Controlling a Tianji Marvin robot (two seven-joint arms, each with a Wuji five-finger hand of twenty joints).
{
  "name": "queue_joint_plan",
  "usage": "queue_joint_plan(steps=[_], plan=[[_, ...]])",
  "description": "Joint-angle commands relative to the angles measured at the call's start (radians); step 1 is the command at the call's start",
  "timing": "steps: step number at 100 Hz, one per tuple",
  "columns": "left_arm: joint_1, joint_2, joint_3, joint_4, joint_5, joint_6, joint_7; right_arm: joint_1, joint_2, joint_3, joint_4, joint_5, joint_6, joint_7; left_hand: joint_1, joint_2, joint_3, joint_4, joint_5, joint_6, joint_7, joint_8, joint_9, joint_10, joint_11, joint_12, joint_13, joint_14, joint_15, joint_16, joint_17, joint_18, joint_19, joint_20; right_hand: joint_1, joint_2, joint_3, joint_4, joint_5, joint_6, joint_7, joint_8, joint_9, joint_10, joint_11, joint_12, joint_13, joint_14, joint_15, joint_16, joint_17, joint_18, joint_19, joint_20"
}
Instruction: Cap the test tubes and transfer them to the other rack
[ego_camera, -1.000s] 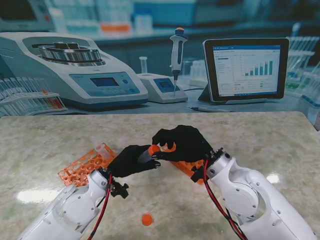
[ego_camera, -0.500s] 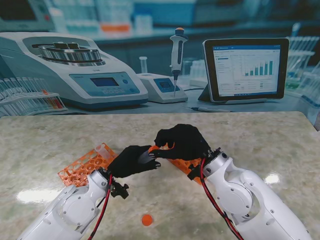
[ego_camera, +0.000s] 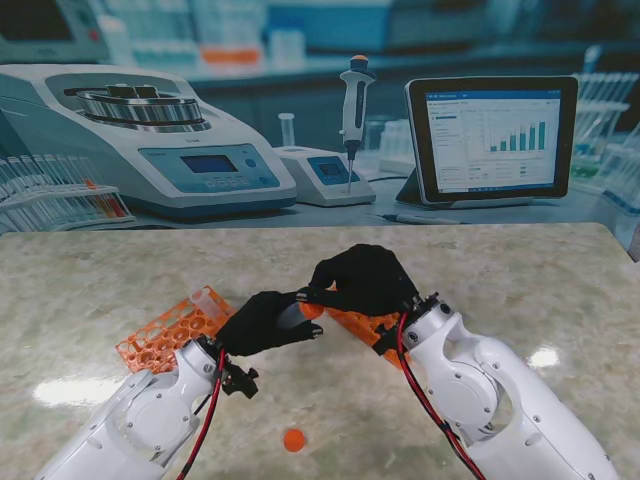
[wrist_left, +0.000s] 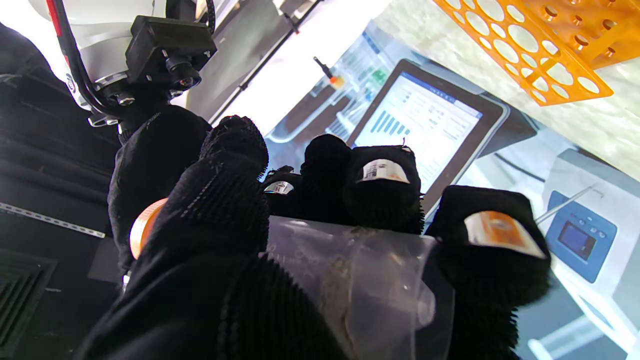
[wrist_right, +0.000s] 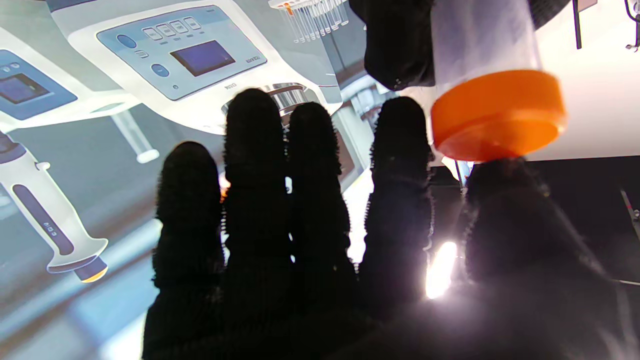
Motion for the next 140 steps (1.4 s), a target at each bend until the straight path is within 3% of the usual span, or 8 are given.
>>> queue_joint_plan(steps=[1, 8, 32, 53, 69, 72, 102, 140], plan=[[0.001, -0.002, 0.002, -0.013, 0.001, -0.004, -0.003, -0.005, -0.005, -0.002, 0.007, 0.000, 0.012, -0.002, 0.038, 0.043, 0.001, 0.005, 0.028, 0.002, 0.054, 0.038, 0.007, -0.054, 0.001, 0.022, 0.018, -0.028, 0.005, 0.008, 0.025, -0.040, 0.079, 0.001, 0.002, 0.054, 0.034, 0.048, 0.032, -0.018, -0.047, 0.057, -0.011, -0.019, 0.001, -0.010, 0.000, 0.004, 0.003, 0.012, -0.019, 0.018, 0.011, -0.007], [0.001, -0.002, 0.002, -0.013, 0.001, -0.004, -0.004, -0.006, -0.006, -0.001, 0.006, 0.004, 0.014, -0.005, 0.039, 0.041, 0.001, 0.005, 0.028, 0.002, 0.054, 0.038, 0.007, -0.055, 0.001, 0.022, 0.018, -0.028, 0.005, 0.008, 0.023, -0.041, 0.080, 0.002, -0.013, 0.083, 0.022, 0.067, 0.027, 0.000, -0.102, 0.138, -0.025, -0.004, -0.006, -0.011, -0.012, 0.011, -0.004, 0.011, -0.036, 0.022, 0.010, -0.003], [0.001, -0.002, 0.002, -0.013, -0.001, -0.002, -0.006, -0.018, -0.008, 0.009, -0.004, -0.001, 0.017, -0.022, 0.040, 0.042, 0.000, 0.005, 0.027, 0.002, 0.054, 0.039, 0.007, -0.053, 0.001, 0.023, 0.016, -0.028, 0.007, 0.008, 0.027, -0.044, 0.088, 0.005, -0.018, 0.115, -0.004, 0.071, -0.060, 0.044, -0.164, 0.131, -0.092, 0.004, -0.034, -0.019, -0.070, 0.021, -0.037, 0.000, -0.098, 0.030, -0.001, -0.002], [0.000, -0.002, 0.003, -0.012, -0.002, 0.000, -0.007, -0.052, -0.007, 0.039, -0.026, -0.037, -0.006, -0.052, 0.040, 0.041, -0.001, 0.004, 0.027, 0.003, 0.054, 0.039, 0.007, -0.054, 0.001, 0.024, 0.016, -0.029, 0.008, 0.008, 0.028, -0.048, 0.092, 0.005, -0.019, 0.078, -0.021, 0.075, -0.170, 0.080, -0.232, 0.121, -0.168, 0.011, -0.063, -0.026, -0.114, 0.014, -0.063, -0.008, -0.145, 0.032, -0.011, 0.001], [-0.002, -0.002, 0.004, -0.012, -0.003, 0.002, -0.008, -0.085, -0.003, 0.065, -0.047, -0.077, -0.045, -0.067, 0.040, 0.041, -0.001, 0.004, 0.028, 0.003, 0.054, 0.039, 0.006, -0.053, 0.001, 0.024, 0.016, -0.028, 0.009, 0.007, 0.028, -0.049, 0.092, 0.004, -0.032, 0.002, -0.021, 0.075, -0.238, 0.094, -0.268, 0.123, -0.222, 0.006, -0.078, -0.028, -0.145, 0.002, -0.080, -0.012, -0.173, 0.032, -0.022, 0.003], [-0.002, -0.002, 0.004, -0.012, -0.002, 0.002, -0.008, -0.090, -0.001, 0.069, -0.050, -0.087, -0.053, -0.069, 0.040, 0.042, -0.001, 0.004, 0.028, 0.003, 0.054, 0.039, 0.006, -0.053, 0.001, 0.024, 0.015, -0.028, 0.009, 0.007, 0.028, -0.049, 0.092, 0.004, -0.076, -0.029, 0.060, 0.068, -0.244, 0.097, -0.288, 0.155, -0.228, 0.003, -0.078, -0.024, -0.146, -0.001, -0.083, -0.009, -0.173, 0.031, -0.028, 0.014], [-0.003, -0.002, 0.005, -0.011, -0.002, 0.003, -0.008, -0.113, 0.009, 0.076, -0.065, -0.159, -0.103, -0.081, 0.041, 0.042, -0.001, 0.005, 0.028, 0.003, 0.054, 0.039, 0.006, -0.053, 0.002, 0.025, 0.015, -0.027, 0.009, 0.007, 0.028, -0.049, 0.092, 0.004, -0.195, -0.239, 0.229, 0.040, -0.285, 0.110, -0.322, 0.173, -0.266, -0.002, -0.088, -0.024, -0.170, -0.020, -0.102, -0.014, -0.195, 0.030, -0.044, 0.025], [-0.002, -0.001, 0.005, -0.014, -0.003, 0.004, -0.010, -0.086, 0.012, 0.051, -0.051, -0.165, -0.113, -0.071, 0.040, 0.041, -0.002, 0.005, 0.027, 0.002, 0.054, 0.039, 0.007, -0.052, 0.001, 0.025, 0.015, -0.028, 0.009, 0.007, 0.028, -0.049, 0.093, 0.003, -0.130, -0.323, 0.280, 0.033, -0.242, 0.093, -0.287, 0.194, -0.211, -0.009, -0.059, -0.009, -0.134, -0.037, -0.090, -0.010, -0.169, 0.023, -0.043, 0.024]])
